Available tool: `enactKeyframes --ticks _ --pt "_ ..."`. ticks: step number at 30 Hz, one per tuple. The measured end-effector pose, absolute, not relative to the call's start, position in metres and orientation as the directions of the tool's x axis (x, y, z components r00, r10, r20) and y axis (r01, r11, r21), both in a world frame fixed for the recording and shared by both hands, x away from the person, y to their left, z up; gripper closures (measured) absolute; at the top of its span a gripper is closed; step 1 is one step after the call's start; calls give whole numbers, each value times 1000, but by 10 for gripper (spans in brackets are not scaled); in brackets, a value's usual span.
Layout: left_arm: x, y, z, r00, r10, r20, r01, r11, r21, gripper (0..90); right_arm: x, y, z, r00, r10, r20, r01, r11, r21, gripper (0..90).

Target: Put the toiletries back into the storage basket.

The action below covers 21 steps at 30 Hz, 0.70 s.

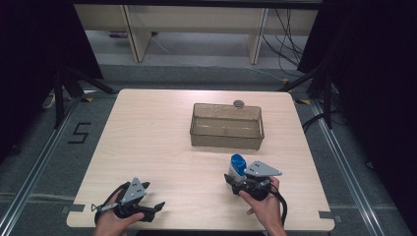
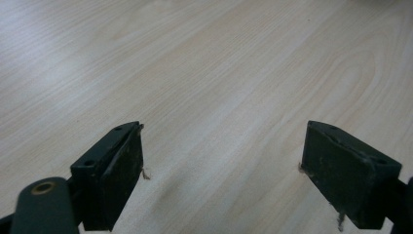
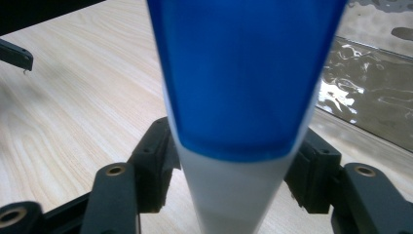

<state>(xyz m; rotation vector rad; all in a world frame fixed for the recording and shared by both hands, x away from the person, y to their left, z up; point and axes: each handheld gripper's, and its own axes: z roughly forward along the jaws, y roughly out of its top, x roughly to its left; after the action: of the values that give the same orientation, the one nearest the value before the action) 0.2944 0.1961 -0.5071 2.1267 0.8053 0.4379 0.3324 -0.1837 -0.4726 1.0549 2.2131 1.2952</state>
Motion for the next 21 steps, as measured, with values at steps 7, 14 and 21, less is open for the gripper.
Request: enactKeyframes --ticks 7,14,21 --pt "292 196 -506 743 668 40 390 -481 785 150 336 -184 -472 -654 753 72 423 285 860 531" --pt "292 195 -505 742 670 27 396 -470 789 150 335 -183 -470 -646 762 46 405 291 867 553" --pt "291 196 -504 742 670 32 395 -475 786 150 337 -183 -460 -647 762 29 385 293 875 558"
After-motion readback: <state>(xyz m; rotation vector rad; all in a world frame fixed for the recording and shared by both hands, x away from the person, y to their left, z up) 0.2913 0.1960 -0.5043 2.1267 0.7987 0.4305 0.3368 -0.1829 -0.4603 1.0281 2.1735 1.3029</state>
